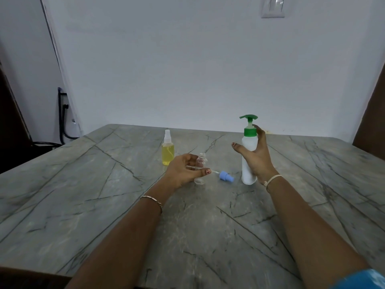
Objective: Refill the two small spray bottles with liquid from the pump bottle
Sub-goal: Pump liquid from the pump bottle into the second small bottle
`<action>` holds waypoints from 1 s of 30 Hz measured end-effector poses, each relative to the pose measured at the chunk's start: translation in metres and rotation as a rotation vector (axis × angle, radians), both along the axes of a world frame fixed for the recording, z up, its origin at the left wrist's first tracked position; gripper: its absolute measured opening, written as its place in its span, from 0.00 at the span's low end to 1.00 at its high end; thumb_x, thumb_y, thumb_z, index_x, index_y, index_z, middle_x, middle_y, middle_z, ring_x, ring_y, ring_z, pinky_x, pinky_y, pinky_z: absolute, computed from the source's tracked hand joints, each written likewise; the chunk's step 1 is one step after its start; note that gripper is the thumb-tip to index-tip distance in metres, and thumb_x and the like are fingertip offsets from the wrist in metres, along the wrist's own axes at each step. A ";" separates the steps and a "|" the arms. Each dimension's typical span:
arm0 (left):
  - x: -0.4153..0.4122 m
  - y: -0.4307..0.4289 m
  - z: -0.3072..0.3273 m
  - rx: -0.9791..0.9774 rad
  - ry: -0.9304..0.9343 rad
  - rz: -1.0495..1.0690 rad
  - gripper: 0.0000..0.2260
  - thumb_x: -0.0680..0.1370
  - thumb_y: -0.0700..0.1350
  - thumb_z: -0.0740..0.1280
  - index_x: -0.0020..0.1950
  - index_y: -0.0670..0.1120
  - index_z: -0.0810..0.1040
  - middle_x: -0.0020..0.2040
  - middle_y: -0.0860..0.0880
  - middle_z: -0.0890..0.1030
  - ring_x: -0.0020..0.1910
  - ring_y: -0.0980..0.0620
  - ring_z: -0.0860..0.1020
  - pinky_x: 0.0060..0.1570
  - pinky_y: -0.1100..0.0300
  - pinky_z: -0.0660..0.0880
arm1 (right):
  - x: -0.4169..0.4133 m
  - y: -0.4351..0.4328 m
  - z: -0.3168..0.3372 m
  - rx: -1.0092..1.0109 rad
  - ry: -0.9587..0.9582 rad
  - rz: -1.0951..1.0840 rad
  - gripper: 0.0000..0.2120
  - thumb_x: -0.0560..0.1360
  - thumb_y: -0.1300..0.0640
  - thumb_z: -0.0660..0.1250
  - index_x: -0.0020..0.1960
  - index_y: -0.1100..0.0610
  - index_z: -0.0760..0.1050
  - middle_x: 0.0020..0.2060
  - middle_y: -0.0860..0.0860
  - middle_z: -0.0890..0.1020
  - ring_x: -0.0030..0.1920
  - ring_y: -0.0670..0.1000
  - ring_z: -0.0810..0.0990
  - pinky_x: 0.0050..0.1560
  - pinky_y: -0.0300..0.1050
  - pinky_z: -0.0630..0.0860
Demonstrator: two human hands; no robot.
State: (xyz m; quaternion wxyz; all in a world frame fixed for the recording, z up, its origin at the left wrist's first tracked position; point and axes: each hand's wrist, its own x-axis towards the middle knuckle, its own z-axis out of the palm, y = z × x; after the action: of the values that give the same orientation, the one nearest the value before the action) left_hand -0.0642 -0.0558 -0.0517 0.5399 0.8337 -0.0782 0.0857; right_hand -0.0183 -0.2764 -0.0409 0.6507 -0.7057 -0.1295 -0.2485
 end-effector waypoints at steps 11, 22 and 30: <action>-0.005 0.002 0.002 -0.103 -0.018 -0.007 0.22 0.67 0.45 0.79 0.58 0.45 0.78 0.53 0.48 0.84 0.52 0.50 0.82 0.56 0.53 0.79 | -0.039 0.005 0.027 -0.915 -0.229 -0.064 0.57 0.66 0.58 0.73 0.75 0.31 0.36 0.48 0.53 0.72 0.43 0.52 0.73 0.40 0.45 0.73; -0.009 -0.001 0.008 -0.189 -0.011 -0.034 0.14 0.70 0.44 0.77 0.53 0.50 0.78 0.49 0.52 0.83 0.47 0.58 0.81 0.50 0.56 0.81 | -0.045 0.014 0.029 -1.325 -0.219 -0.154 0.54 0.68 0.48 0.74 0.75 0.31 0.37 0.47 0.48 0.65 0.48 0.52 0.70 0.48 0.49 0.77; -0.010 -0.004 0.008 -0.210 -0.021 -0.034 0.11 0.70 0.42 0.76 0.48 0.52 0.78 0.50 0.49 0.84 0.46 0.56 0.82 0.47 0.59 0.80 | -0.048 0.022 0.033 -1.364 -0.258 -0.185 0.51 0.67 0.50 0.73 0.77 0.35 0.43 0.47 0.48 0.64 0.47 0.51 0.67 0.50 0.50 0.75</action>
State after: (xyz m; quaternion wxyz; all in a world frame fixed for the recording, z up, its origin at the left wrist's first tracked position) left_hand -0.0745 -0.0598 -0.0440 0.6250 0.7700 -0.0886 0.0929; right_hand -0.0664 -0.2543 -0.0082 0.0183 -0.9296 -0.2722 -0.2477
